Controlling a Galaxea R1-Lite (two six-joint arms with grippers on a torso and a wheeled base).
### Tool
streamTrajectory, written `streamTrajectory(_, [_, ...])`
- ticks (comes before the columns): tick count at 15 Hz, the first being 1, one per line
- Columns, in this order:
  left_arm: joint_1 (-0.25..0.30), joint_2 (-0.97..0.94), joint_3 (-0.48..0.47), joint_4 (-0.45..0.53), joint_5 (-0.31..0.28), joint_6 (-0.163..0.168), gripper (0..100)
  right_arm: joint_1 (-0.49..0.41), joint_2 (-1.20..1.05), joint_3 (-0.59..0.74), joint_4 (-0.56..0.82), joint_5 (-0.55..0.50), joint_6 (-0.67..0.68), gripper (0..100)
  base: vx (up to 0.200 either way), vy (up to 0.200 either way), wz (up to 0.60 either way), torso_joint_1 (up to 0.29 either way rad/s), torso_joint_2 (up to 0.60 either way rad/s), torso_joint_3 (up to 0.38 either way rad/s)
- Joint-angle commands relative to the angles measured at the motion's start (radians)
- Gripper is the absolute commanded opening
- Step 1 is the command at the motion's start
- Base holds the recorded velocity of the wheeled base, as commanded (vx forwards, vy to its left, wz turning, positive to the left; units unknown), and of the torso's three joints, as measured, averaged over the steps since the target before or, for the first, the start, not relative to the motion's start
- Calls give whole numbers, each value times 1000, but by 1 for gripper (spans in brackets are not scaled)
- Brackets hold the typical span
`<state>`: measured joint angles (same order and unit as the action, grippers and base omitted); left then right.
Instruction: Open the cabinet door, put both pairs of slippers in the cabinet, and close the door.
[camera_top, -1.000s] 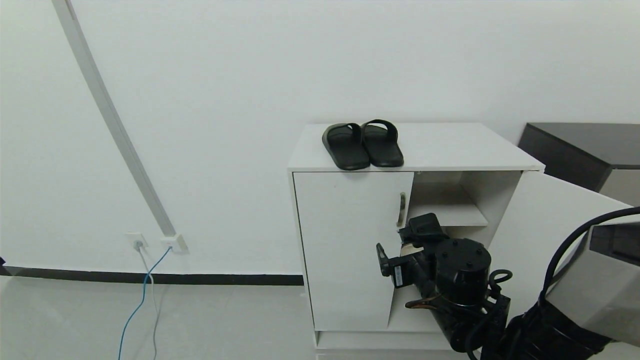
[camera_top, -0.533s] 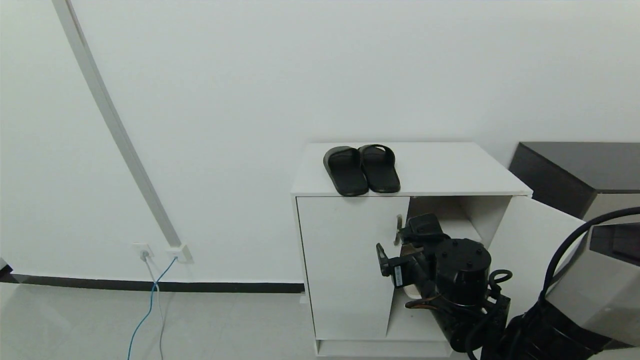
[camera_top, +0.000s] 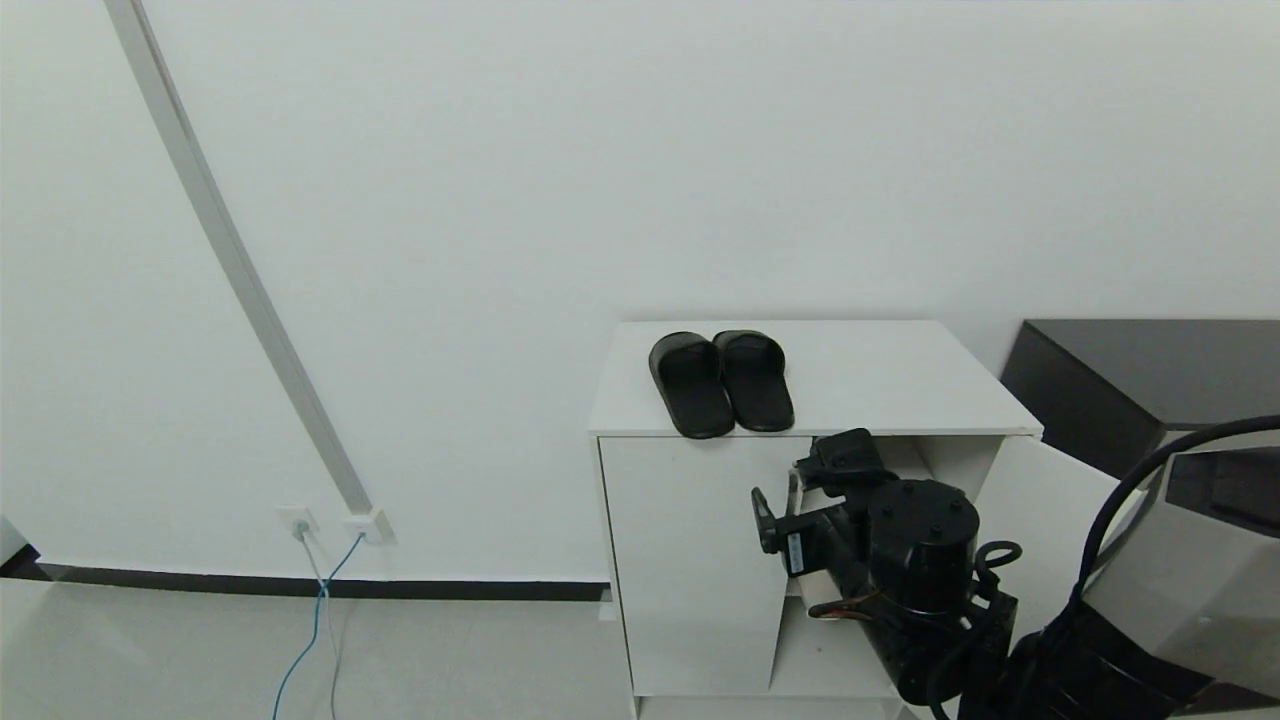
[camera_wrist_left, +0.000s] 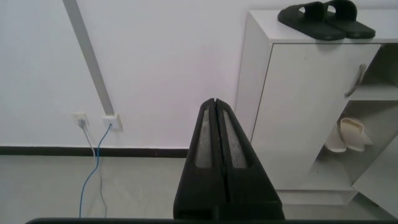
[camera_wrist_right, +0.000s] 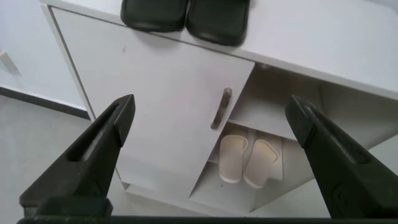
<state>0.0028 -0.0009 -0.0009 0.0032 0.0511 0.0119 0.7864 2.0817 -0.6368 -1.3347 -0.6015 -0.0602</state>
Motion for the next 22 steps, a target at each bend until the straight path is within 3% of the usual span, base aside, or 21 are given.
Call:
streamTrajectory(1, [0,1,1,0,1,0,0,1,18,-17,0,3,0,100,0,0,0,173,-388,-207])
streamTrajectory(4, [0,1,1,0,1,2,0,-39,15,-182,97,3,14,100,0,0,0,129,-273,-154])
streamTrajectory(9, [0,1,1,0,1,2,0,-33,-69,-443,532,25,154,100,0,0,0,0,0,0])
streamTrajectory(13, [0,1,1,0,1,0,0,-9,-130,-527,839,131,292,100,0,0,0,0,0,0])
streamTrajectory(16, [0,1,1,0,0,0,0,-9,-115,-531,878,152,319,100,0,0,0,0,0,0])
streamTrajectory(22, [0,1,1,0,0,0,0,-9,-46,-529,844,144,319,100,200,0,0,-1,-2,4])
